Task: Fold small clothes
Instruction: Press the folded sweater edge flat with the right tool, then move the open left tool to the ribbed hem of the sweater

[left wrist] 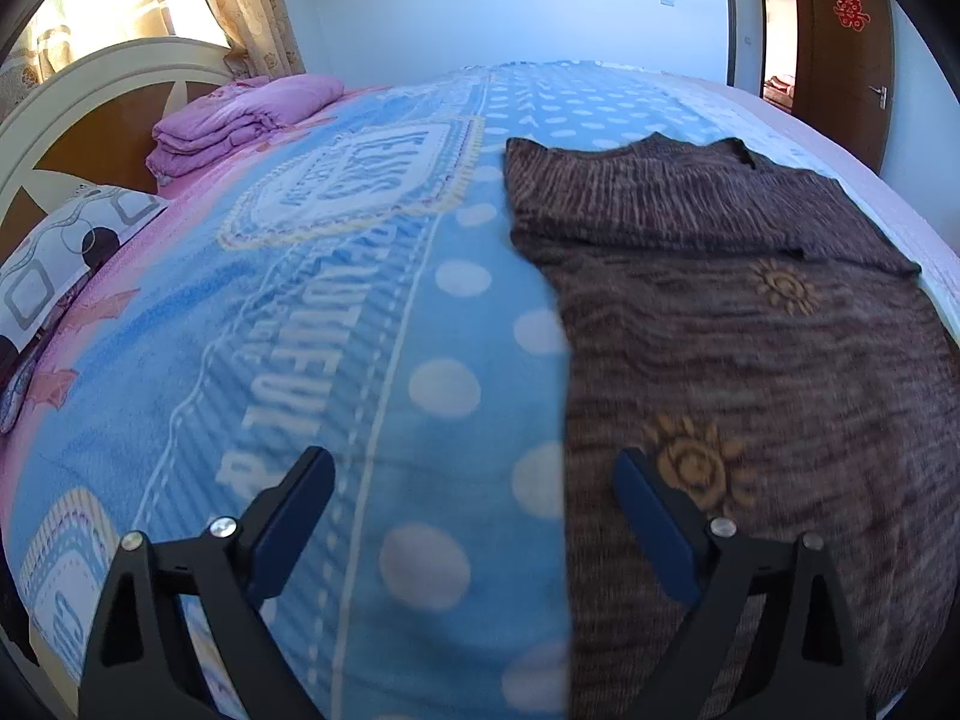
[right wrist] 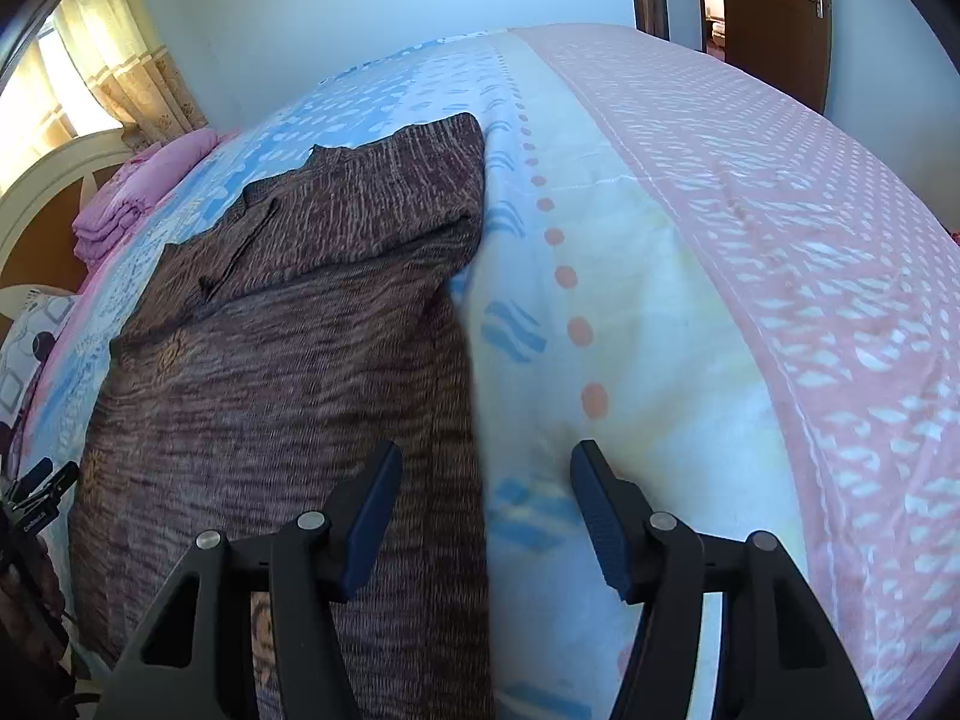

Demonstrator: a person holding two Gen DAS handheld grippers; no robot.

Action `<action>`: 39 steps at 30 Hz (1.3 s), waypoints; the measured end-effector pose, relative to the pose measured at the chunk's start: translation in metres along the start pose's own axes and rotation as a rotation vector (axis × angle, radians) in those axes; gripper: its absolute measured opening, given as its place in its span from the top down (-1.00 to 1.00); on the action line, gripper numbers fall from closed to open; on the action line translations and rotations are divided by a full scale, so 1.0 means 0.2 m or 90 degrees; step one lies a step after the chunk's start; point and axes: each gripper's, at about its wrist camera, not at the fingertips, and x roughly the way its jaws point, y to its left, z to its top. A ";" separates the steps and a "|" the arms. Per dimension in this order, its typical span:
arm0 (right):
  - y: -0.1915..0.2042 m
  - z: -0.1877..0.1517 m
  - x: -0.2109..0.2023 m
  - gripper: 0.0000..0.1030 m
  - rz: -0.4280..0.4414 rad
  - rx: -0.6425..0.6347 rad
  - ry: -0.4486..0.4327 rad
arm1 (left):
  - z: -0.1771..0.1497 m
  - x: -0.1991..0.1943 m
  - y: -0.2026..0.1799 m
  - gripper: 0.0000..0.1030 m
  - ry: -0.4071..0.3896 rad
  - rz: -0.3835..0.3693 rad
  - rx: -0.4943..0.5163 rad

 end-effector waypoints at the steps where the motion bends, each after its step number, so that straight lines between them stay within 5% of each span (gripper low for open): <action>1: 0.00 -0.02 -0.01 -0.16 0.000 -0.001 0.001 | -0.02 -0.02 0.00 -0.84 0.002 -0.006 0.002; 25: 0.06 -0.40 -0.22 -0.16 -0.021 -0.033 0.005 | -0.27 -0.19 -0.05 -0.81 0.032 -0.052 0.022; 39: 0.08 -0.58 -0.31 -0.16 -0.014 -0.045 0.016 | -0.33 -0.25 -0.08 -0.59 0.068 -0.095 0.028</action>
